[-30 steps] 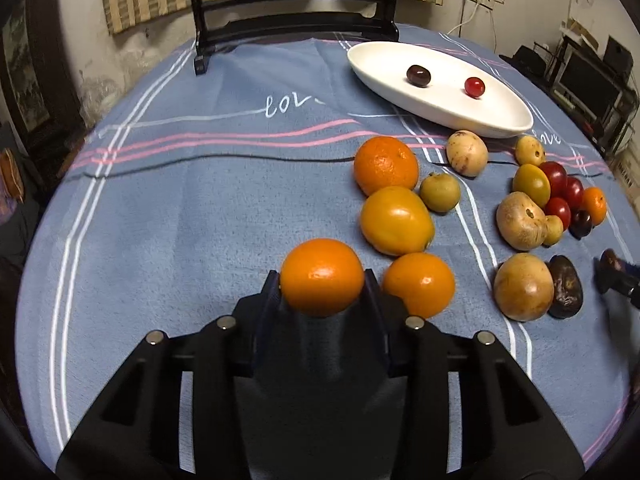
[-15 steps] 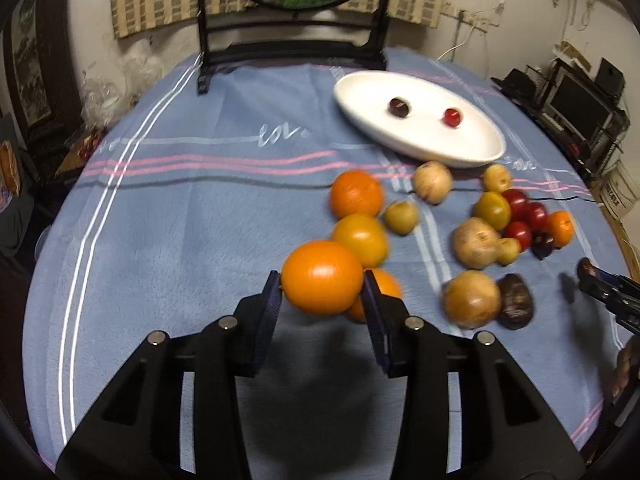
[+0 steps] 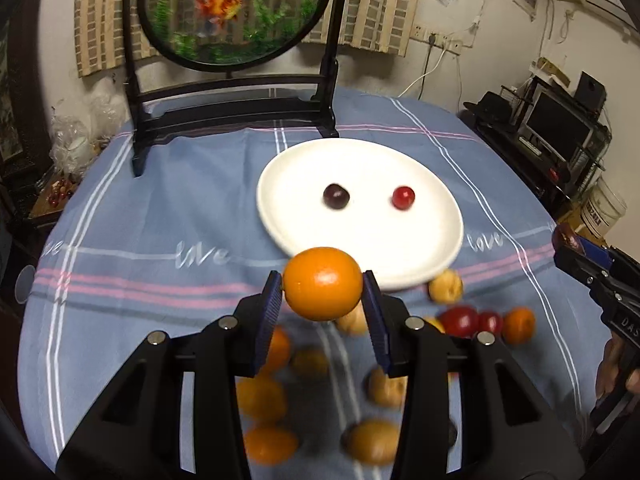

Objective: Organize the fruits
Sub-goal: 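Carry the orange and date onto the plate and release both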

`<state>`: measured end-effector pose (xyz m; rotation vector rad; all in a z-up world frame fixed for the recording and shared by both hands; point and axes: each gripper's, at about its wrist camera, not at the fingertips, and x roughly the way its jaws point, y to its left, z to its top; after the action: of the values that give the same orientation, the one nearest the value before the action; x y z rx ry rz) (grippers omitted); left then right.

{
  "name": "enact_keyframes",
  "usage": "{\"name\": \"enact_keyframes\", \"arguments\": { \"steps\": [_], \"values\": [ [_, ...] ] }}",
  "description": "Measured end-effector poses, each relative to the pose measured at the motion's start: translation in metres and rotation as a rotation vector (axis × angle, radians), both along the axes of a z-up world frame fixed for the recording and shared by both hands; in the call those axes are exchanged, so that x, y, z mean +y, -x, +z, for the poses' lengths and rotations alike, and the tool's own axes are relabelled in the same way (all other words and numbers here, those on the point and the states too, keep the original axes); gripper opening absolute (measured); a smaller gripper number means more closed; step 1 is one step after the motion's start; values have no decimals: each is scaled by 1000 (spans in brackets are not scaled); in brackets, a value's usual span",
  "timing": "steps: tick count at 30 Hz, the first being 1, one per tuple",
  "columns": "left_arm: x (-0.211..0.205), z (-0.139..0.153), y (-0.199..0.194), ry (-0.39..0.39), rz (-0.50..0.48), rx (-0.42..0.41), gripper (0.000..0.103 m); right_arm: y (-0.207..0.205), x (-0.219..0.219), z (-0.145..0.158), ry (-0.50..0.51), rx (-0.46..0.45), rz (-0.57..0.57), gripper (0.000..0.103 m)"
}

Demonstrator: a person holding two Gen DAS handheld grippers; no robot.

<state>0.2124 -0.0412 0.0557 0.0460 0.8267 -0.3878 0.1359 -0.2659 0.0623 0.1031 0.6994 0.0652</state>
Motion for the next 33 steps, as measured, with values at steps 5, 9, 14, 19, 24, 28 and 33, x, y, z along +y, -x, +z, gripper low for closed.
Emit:
{"name": "enact_keyframes", "arguments": {
  "steps": [5,9,14,19,24,28,33],
  "values": [
    [-29,-18,-59,-52,36,38,41,-85,-12,-23,-91,142,-15,44],
    [-43,-37,-101,-69,62,91,41,-152,-22,-40,-186,224,-36,44],
    [-45,-57,-131,-83,102,122,41,-218,-16,-71,-221,343,-68,44],
    [-43,-67,-154,-92,137,124,45,-241,-8,-87,-155,371,-111,44],
    [-40,-49,-148,-37,135,65,67,-235,-4,-72,-58,305,-96,68],
    [-39,-30,-130,-33,110,33,67,-205,-15,-54,-136,244,-84,68],
    [-31,-6,-95,-30,94,-7,83,-157,-29,-40,-215,216,-69,68]
  ]
}}
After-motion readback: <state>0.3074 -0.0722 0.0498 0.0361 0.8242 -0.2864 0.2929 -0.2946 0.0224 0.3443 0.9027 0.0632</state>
